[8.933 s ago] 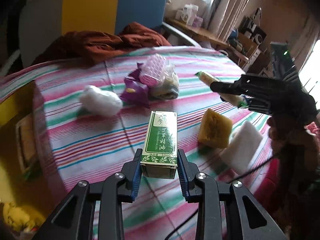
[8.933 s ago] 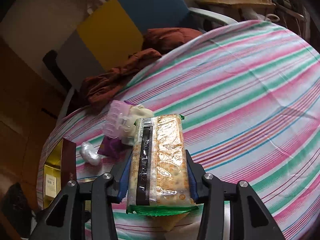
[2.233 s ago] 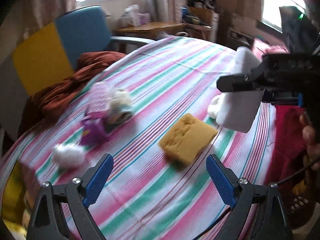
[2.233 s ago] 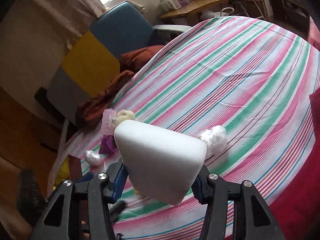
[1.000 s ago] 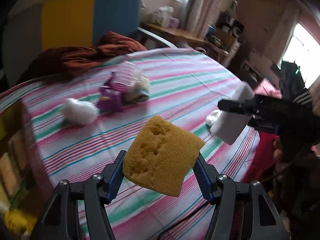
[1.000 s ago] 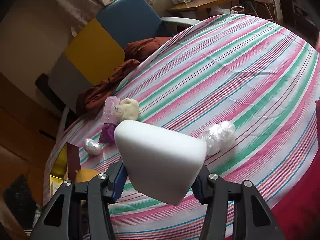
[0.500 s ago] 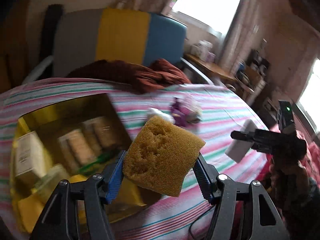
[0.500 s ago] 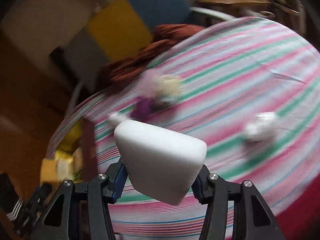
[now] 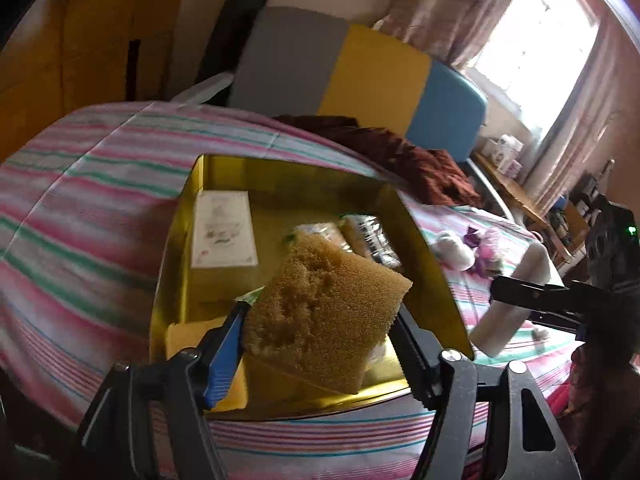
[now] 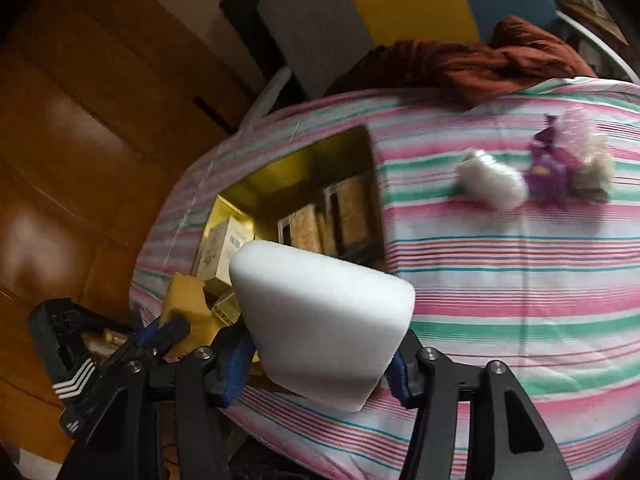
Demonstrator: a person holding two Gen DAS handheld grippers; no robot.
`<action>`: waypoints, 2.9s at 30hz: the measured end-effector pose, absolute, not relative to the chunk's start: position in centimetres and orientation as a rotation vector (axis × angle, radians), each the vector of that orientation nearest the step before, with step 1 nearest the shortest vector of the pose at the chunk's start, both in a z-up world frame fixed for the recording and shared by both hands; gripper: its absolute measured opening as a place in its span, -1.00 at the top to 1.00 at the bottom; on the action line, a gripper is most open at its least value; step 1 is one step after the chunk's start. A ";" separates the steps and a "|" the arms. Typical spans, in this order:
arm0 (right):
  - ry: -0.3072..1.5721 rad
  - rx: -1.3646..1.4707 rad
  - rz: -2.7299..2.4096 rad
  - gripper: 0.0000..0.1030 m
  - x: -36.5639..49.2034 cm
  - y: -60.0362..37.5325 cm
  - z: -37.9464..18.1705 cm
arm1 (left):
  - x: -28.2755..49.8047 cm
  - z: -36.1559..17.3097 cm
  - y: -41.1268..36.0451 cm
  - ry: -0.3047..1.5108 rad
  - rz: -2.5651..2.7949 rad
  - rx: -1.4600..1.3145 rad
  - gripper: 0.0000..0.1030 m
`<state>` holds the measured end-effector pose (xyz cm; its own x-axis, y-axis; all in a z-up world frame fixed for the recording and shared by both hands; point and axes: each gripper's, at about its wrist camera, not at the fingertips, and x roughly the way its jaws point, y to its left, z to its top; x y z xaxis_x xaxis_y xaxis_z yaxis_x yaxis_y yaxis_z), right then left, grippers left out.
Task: Organize objects
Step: 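Carry both sponges into the gold tray and open both tools, then move both tools back toward the pink roller and beige sock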
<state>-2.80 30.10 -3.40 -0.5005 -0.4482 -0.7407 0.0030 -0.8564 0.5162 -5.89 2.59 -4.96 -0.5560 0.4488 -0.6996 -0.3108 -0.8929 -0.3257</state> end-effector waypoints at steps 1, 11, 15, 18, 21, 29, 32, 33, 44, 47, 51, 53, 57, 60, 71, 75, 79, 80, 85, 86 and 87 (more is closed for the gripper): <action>-0.654 1.418 -2.396 -0.13 -3.2 29.4 -3.9 | -5.9 -5.2 2.3 -0.235 2.437 -1.171 -0.49; -0.602 1.497 -2.420 -0.44 -3.2 28.7 -5.6 | -5.4 -5.4 1.5 -0.255 2.468 -1.188 -0.77; -0.600 1.491 -2.453 -0.44 -3.0 29.0 -5.3 | -5.1 -4.4 1.5 -0.219 2.512 -1.156 -0.82; -0.585 1.482 -2.476 -0.44 -2.5 29.0 -5.1 | -4.7 -3.4 1.7 -0.163 2.579 -1.115 -0.88; -0.536 1.464 -2.508 -0.44 -1.9 28.6 -4.7 | -4.2 -2.5 2.1 -0.078 2.658 -1.059 -0.96; -0.382 1.424 -2.565 -0.44 -1.6 26.5 -4.3 | -3.0 -1.2 2.7 0.038 2.731 -0.973 -0.99; -0.322 1.409 -2.583 -0.44 -1.4 25.8 -4.2 | -2.7 -1.2 3.1 0.058 2.737 -0.963 -0.99; -0.305 1.405 -2.590 -0.44 -1.3 25.7 -4.1 | -2.5 -1.1 3.2 0.072 2.744 -0.954 -0.99; -0.255 1.377 -2.634 -0.44 -0.8 25.5 -4.0 | -1.7 -0.4 3.4 0.101 2.849 -0.918 -0.99; -0.253 1.368 -2.637 -0.44 -0.6 25.5 -4.0 | -1.7 -0.4 3.2 0.117 2.898 -0.923 -0.99; -0.241 1.350 -2.648 -0.44 -0.4 25.4 -3.9 | -1.7 -0.6 3.1 0.117 2.883 -0.935 -0.99; -0.242 1.349 -2.651 -0.44 -0.4 25.5 -3.9 | -1.6 -0.6 3.2 0.115 2.875 -0.931 -0.99; -0.253 1.347 -2.658 -0.44 -0.2 25.8 -3.9 | -1.3 -0.6 3.7 0.127 2.841 -0.922 -0.99; -0.263 1.346 -2.665 -0.44 -0.1 26.2 -3.8 | -1.4 -0.8 4.0 0.133 2.827 -0.934 -0.99; -0.360 1.388 -2.676 -0.44 0.0 28.4 -4.6 | -2.1 -1.6 4.1 0.080 2.765 -1.006 -0.99; -0.415 1.399 -2.684 -0.44 0.3 30.1 -4.9 | -2.5 -1.7 4.5 0.066 2.731 -1.042 -0.99; -0.490 1.427 -2.713 -0.44 0.7 32.9 -5.2 | -2.8 -1.4 4.8 0.062 2.716 -1.044 -0.99; -0.512 1.435 -2.721 -0.44 0.7 33.7 -5.3 | -2.8 -1.2 5.2 0.079 2.719 -1.029 -0.99; -0.624 1.487 -2.777 -0.44 0.8 38.4 -5.3 | -3.1 -0.8 6.6 0.096 2.673 -1.009 -0.99; -0.627 1.490 -2.785 -0.44 0.7 39.1 -5.2 | -3.1 -0.7 7.0 0.100 2.655 -1.007 -0.99; -0.599 1.502 -2.800 -0.44 0.4 39.9 -4.9 | -3.1 -0.7 7.4 0.104 2.640 -1.005 -0.99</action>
